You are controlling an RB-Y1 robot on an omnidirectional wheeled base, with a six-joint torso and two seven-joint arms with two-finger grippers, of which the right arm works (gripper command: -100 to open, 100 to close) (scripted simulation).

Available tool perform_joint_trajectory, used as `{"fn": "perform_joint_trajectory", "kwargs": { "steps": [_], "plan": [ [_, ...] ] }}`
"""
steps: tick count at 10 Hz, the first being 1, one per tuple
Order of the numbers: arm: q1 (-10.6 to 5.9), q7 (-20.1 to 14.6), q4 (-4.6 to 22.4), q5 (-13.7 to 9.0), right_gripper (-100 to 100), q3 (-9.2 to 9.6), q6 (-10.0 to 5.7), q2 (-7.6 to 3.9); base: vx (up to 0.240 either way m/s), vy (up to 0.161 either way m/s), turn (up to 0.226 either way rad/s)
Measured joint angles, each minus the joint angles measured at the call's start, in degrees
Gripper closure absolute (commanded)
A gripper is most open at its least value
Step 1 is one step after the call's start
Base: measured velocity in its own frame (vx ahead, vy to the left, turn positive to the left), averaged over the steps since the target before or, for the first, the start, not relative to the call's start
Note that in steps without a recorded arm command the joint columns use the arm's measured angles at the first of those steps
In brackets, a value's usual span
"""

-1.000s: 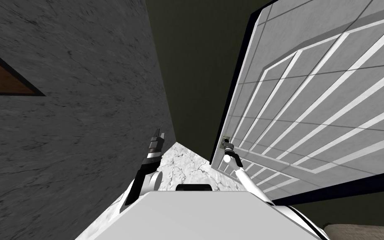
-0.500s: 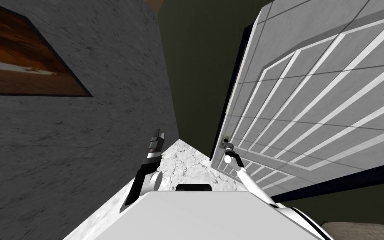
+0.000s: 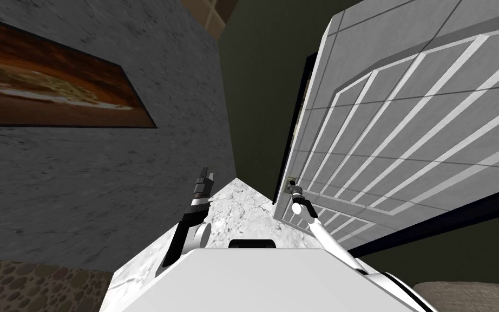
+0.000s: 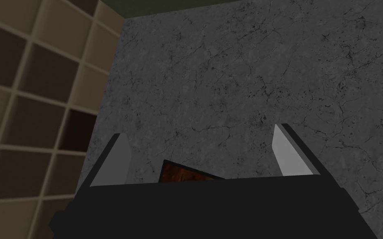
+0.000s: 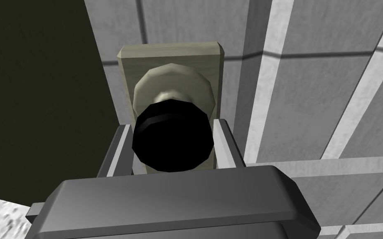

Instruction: Pull the door open

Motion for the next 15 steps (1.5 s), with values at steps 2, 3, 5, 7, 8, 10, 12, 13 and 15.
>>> {"fn": "perform_joint_trajectory", "kwargs": {
  "steps": [2,3,5,7,8,10,12,13,15],
  "plan": [
    [0.42,-0.8,-1.1,0.1,100,0.94,0.01,-0.80,-0.261,-0.047,0.116],
    [0.68,-1.3,-1.4,0.3,100,1.61,0.01,-1.12,-0.250,-0.038,0.131],
    [0.97,-2.8,-1.6,0.6,100,3.36,-0.18,-2.08,-0.244,-0.063,0.111],
    [1.66,-3.8,-2.8,0.8,100,4.66,0.01,-2.83,-0.234,-0.068,0.099],
    [1.78,-4.4,-3.0,0.9,100,5.37,0.04,-3.10,-0.092,-0.034,0.041],
    [2.11,-4.7,-3.3,1.0,100,5.99,0.20,-3.35,-0.179,-0.048,0.109],
    [2.37,-5.7,-4.0,1.0,100,7.08,-0.14,-4.29,-0.211,-0.054,0.117],
    [2.53,-6.1,-4.3,1.1,100,7.67,-0.27,-4.73,-0.212,-0.059,0.099],
    [3.20,-7.3,-5.1,1.2,100,9.17,-0.45,-5.87,-0.235,-0.068,0.124]
  ]
}}
